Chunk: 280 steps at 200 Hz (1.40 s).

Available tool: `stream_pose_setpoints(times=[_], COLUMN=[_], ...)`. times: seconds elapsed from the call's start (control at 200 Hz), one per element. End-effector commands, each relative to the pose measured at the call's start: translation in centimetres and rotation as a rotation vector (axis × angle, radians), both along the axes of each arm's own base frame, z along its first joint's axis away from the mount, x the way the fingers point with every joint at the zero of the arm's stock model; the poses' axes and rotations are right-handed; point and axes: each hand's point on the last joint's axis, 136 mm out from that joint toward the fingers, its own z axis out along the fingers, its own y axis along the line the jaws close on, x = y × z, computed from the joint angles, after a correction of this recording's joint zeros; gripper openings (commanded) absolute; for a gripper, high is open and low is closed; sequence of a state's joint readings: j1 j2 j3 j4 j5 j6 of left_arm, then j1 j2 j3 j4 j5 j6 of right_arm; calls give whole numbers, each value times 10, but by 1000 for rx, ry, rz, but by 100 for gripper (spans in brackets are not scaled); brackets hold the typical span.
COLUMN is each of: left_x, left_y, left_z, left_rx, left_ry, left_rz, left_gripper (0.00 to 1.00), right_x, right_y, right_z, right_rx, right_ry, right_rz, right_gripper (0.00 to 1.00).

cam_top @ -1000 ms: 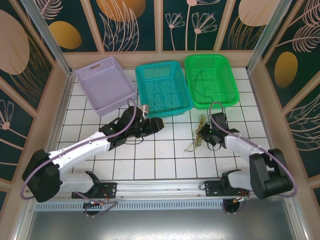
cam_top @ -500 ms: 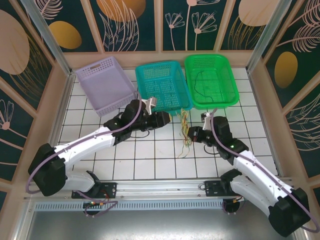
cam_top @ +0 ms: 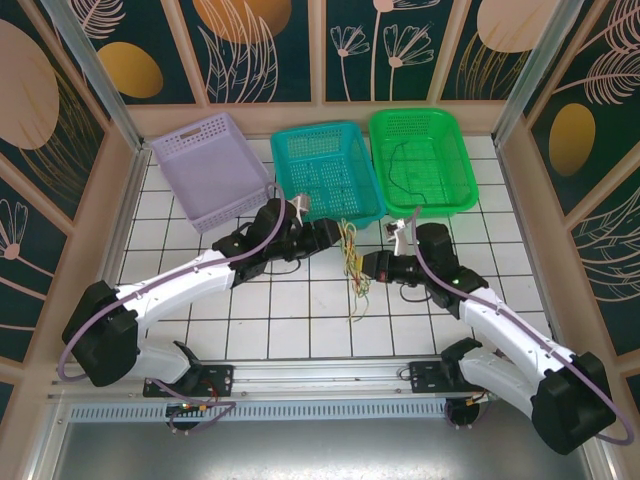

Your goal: Untangle the cables

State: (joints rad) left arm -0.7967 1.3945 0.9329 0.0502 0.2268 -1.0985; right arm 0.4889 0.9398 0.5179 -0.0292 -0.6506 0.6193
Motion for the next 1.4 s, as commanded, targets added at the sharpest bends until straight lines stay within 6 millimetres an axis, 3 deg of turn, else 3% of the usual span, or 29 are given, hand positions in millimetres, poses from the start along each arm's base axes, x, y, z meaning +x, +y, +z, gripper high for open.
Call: stream_pose_setpoints(times=[0.0, 0.36, 0.806, 0.891, 1.051, 1.126, 1.276, 1.396], left_x=[6, -6, -11, -7, 3, 7, 13, 14], left_y=[-5, 0, -30, -31, -29, -24, -14, -17], left_z=[23, 26, 25, 22, 28, 31, 27, 27], left_rx=[-139, -158, -241, -235, -233, -225, -117, -79], left_ry=[7, -55, -55, -50, -75, -89, -117, -128], left_rz=[40, -5, -145, -135, -81, -51, -11, -38], left_gripper=[58, 52, 44, 37, 0, 0, 0, 0], right_x=[-1, 10, 11, 11, 10, 13, 28, 36], right_y=[8, 1, 7, 8, 11, 9, -5, -13], right_z=[24, 49, 61, 64, 64, 59, 64, 85], right_rx=[127, 297, 324, 333, 335, 305, 144, 97], right_ry=[-21, 69, 94, 90, 94, 99, 15, -59], right_rz=[51, 120, 158, 157, 154, 122, -17, -104], right_gripper=[0, 0, 0, 0, 0, 0, 37, 56])
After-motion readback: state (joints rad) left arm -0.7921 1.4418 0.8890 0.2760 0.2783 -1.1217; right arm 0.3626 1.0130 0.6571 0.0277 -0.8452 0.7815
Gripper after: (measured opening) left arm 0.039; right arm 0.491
